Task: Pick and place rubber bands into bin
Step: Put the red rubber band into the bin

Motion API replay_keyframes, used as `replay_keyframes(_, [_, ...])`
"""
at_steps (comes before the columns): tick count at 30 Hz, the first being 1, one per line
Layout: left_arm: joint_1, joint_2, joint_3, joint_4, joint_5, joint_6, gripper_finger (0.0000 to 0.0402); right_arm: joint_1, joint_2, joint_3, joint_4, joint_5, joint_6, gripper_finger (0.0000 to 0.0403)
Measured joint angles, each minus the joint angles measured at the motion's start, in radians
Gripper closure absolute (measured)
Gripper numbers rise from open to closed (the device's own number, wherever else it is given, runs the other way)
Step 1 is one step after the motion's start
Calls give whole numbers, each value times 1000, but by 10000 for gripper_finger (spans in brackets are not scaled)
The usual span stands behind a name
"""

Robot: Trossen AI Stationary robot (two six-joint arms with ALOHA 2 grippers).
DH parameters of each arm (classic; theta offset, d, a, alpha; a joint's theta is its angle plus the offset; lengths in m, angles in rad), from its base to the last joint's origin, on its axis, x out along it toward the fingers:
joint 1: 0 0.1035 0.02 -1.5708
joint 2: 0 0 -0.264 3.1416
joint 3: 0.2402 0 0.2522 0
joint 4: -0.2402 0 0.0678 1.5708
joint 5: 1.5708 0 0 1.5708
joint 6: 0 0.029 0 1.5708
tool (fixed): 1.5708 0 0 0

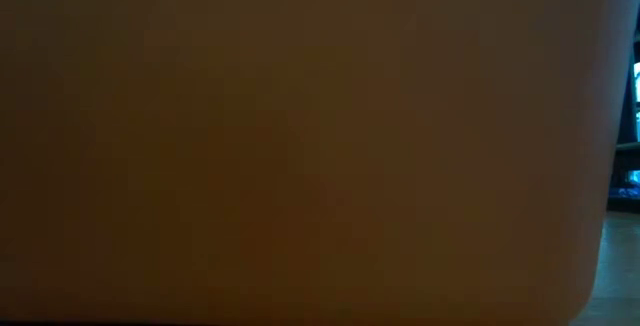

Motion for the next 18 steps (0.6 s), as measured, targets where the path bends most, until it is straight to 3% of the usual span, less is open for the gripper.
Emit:
replay_keyframes(8, [0, 0, 0, 0, 0, 0, 400, -3, -41, 0, -100, 44, -3, 260])
replay_keyframes(18, [0, 0, 0, 0, 0, 0, 400, -24, -50, 0, -126, 46, -92, 266])
